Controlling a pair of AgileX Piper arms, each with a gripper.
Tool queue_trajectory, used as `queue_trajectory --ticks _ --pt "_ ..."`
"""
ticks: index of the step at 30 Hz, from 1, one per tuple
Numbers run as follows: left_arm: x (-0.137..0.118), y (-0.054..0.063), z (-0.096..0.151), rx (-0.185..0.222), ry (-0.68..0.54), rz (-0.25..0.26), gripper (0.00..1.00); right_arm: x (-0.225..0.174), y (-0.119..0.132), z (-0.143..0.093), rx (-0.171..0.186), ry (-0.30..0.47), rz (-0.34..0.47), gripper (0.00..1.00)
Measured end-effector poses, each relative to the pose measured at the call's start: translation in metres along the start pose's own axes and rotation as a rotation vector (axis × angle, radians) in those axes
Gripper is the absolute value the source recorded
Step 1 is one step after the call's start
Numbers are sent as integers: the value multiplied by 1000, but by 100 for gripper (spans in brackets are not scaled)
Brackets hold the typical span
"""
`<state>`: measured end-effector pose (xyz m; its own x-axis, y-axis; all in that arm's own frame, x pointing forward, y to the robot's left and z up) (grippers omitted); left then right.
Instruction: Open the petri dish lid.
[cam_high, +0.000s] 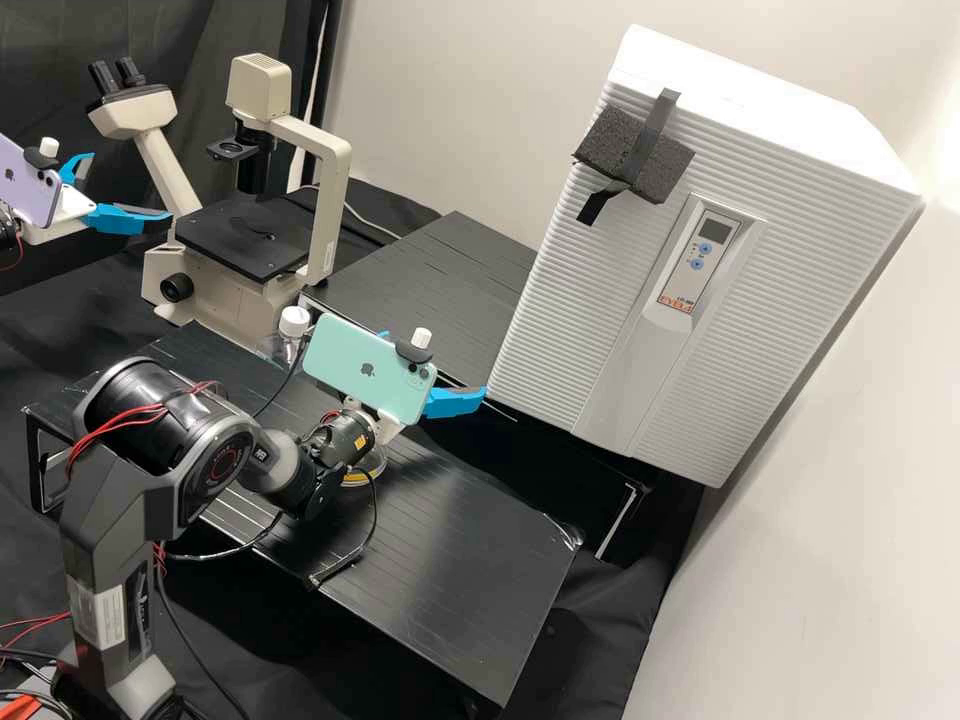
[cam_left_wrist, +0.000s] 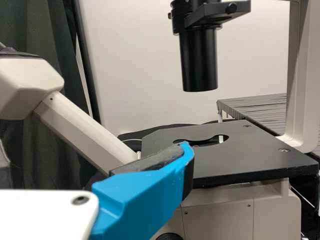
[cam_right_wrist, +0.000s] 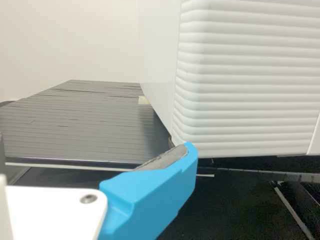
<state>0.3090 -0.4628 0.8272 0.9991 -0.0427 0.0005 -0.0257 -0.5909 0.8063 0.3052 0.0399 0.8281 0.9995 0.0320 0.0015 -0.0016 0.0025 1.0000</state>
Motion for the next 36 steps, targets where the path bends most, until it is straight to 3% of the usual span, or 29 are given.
queue_trajectory --ticks 8,13,20,24,29,36 --pt "0 0 0 0 0 0 100 0 0 0 0 0 0 100" --pt "0 0 0 0 0 0 100 -21 2 3 -2 7 11 100" --pt "0 0 0 0 0 0 100 -74 9 -3 33 119 81 100" --pt "0 0 0 0 0 0 100 -105 3 -4 26 181 73 100" --pt "0 0 0 0 0 0 100 -131 -5 2 1 184 32 100" --pt "0 0 0 0 0 0 100 -147 7 2 -37 224 51 100"
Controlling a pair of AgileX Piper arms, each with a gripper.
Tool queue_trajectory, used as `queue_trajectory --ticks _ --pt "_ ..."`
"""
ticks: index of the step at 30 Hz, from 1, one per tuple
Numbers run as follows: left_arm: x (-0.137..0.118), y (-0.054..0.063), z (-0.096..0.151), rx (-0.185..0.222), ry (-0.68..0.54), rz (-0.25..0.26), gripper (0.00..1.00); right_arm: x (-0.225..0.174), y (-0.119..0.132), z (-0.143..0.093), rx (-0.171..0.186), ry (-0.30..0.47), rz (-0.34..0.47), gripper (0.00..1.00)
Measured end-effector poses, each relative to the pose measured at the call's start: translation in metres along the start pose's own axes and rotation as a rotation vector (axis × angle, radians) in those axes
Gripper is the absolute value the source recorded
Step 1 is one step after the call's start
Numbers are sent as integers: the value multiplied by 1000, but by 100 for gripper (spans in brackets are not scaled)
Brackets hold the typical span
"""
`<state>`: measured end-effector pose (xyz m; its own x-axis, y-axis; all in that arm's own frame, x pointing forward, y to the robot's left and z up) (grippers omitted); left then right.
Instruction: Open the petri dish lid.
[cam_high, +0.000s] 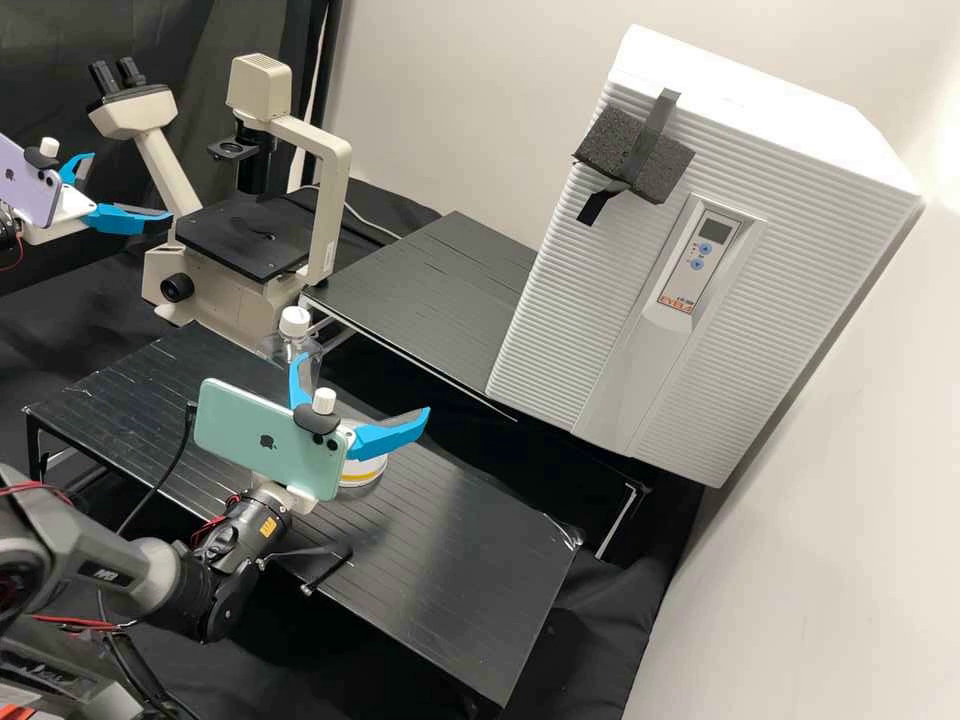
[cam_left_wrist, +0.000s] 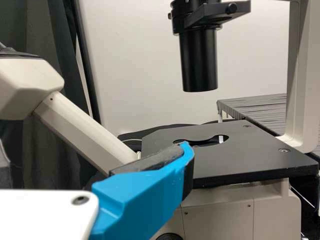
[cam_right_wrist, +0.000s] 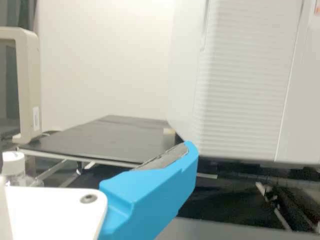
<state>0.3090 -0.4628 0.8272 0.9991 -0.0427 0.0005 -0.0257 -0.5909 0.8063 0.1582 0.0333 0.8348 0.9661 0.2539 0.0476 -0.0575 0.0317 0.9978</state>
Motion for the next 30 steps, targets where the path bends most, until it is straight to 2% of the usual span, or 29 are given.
queue_trajectory --ticks 6,11,20,30 --pt "0 0 0 0 0 0 100 -10 4 -2 -26 26 -59 100" --pt "0 0 0 0 0 0 100 -12 -1 -1 -62 33 -138 100" --pt "0 0 0 0 0 0 100 -9 -8 12 -9 -15 -194 100" --pt "0 0 0 0 0 0 100 -9 -8 17 0 -40 -188 100"
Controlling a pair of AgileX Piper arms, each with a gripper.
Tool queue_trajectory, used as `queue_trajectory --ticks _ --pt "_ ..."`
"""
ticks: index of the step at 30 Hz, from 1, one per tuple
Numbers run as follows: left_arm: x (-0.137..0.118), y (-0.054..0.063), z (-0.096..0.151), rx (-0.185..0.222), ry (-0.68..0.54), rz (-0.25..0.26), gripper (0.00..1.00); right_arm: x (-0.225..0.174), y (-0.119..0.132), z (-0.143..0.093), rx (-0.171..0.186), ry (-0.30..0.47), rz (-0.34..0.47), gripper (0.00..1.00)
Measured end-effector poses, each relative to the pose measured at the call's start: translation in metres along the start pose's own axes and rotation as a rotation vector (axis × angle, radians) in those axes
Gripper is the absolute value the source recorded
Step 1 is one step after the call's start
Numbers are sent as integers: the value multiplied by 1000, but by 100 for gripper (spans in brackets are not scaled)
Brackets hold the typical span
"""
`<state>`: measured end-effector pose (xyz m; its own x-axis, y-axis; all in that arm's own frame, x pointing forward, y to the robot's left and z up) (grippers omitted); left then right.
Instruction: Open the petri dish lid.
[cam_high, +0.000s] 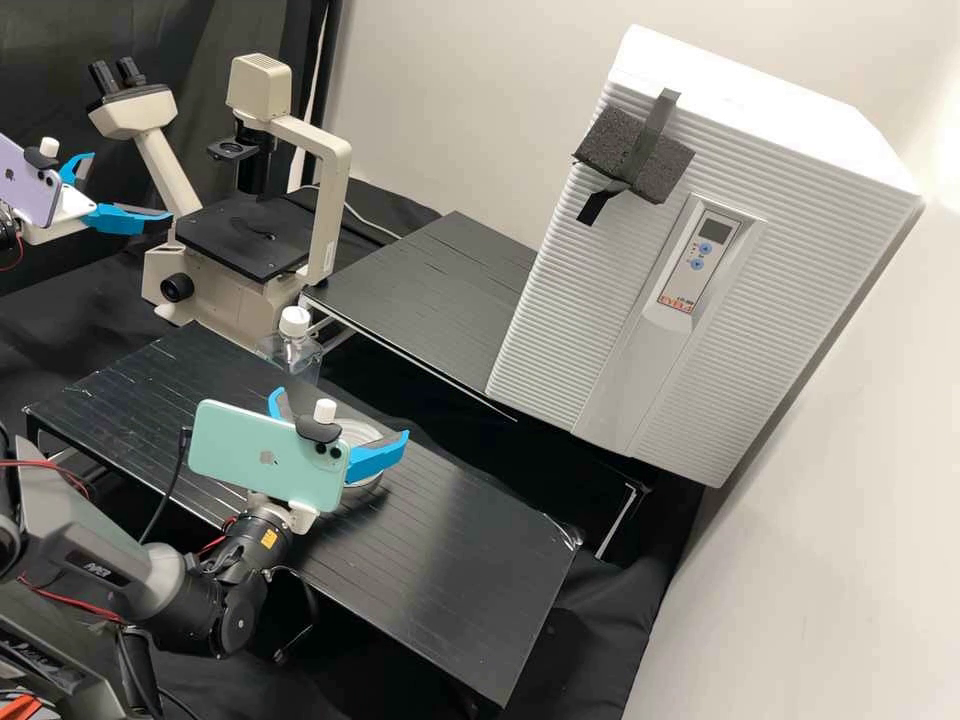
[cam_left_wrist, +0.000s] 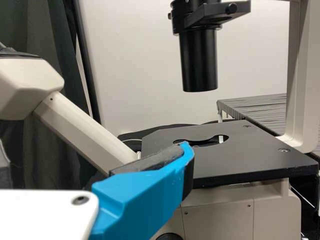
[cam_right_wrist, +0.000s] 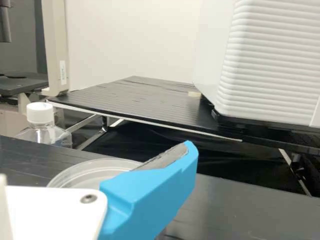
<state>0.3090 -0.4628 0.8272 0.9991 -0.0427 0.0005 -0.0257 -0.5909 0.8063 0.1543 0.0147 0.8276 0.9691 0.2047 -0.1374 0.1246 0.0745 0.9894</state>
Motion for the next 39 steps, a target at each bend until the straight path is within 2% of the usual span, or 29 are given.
queue_trajectory --ticks 7,9,13,19,30,39 --pt "0 0 0 0 0 0 100 1 -1 2 4 -6 -6 100" --pt "0 0 0 0 0 0 100 1 -1 4 -3 -18 -8 100" --pt "0 0 0 0 0 0 100 0 0 10 13 -50 -3 100" --pt "0 0 0 0 0 0 100 -2 4 15 14 -81 23 100" --pt "0 0 0 0 0 0 100 -2 3 14 6 -76 16 100" --pt "0 0 0 0 0 0 100 -1 1 18 26 -86 2 100"
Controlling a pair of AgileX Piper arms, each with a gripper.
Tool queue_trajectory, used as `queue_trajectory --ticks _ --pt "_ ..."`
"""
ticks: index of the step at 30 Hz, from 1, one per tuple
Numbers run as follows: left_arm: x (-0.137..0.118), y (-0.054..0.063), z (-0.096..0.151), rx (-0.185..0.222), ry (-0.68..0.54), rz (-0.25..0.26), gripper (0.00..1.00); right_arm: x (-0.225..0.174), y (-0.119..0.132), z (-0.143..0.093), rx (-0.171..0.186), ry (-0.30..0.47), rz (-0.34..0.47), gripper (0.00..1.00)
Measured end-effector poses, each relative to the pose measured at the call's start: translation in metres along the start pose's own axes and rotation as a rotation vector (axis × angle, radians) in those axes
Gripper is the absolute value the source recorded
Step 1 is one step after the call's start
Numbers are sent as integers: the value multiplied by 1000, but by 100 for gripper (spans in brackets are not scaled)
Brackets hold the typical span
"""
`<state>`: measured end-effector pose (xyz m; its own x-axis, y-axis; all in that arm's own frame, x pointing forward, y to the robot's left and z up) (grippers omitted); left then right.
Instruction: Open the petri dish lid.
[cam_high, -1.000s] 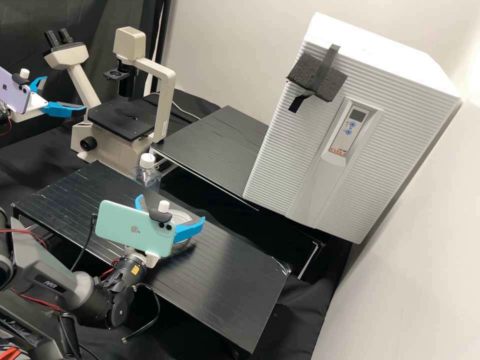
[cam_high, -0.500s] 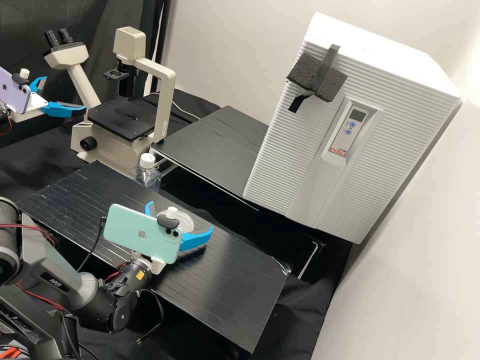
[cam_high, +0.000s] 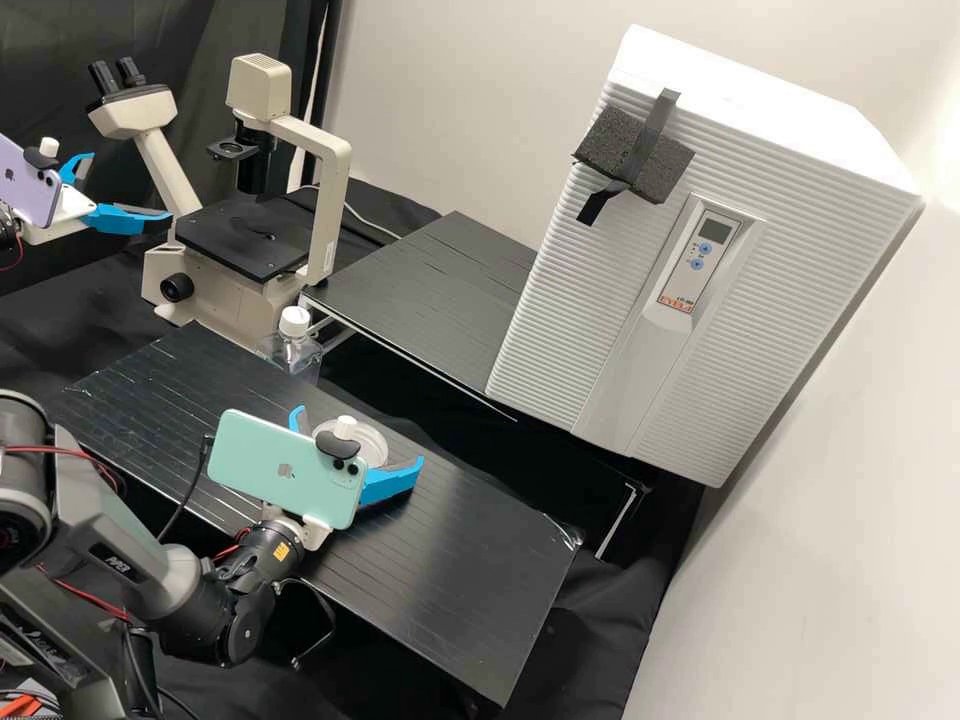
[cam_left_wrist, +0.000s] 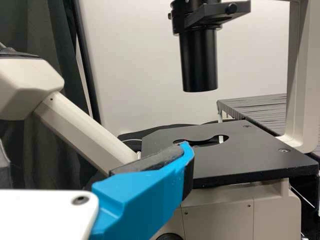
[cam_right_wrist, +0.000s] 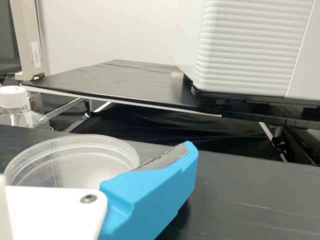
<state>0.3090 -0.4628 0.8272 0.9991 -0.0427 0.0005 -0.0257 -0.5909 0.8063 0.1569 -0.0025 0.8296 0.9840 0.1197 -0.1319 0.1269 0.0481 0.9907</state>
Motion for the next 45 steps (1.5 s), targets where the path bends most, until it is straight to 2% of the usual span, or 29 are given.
queue_trajectory --ticks 10,11,30,38,45 --pt "0 0 0 0 0 0 100 0 0 0 2 -1 -1 100" --pt "0 0 0 0 0 0 100 0 0 0 -2 1 1 0" --pt "0 0 0 0 0 0 100 1 -3 -6 -11 37 -19 0" --pt "0 0 0 0 0 0 100 4 -4 -4 16 33 -20 0" --pt "0 0 0 0 0 0 100 5 -5 -4 7 38 -18 0"
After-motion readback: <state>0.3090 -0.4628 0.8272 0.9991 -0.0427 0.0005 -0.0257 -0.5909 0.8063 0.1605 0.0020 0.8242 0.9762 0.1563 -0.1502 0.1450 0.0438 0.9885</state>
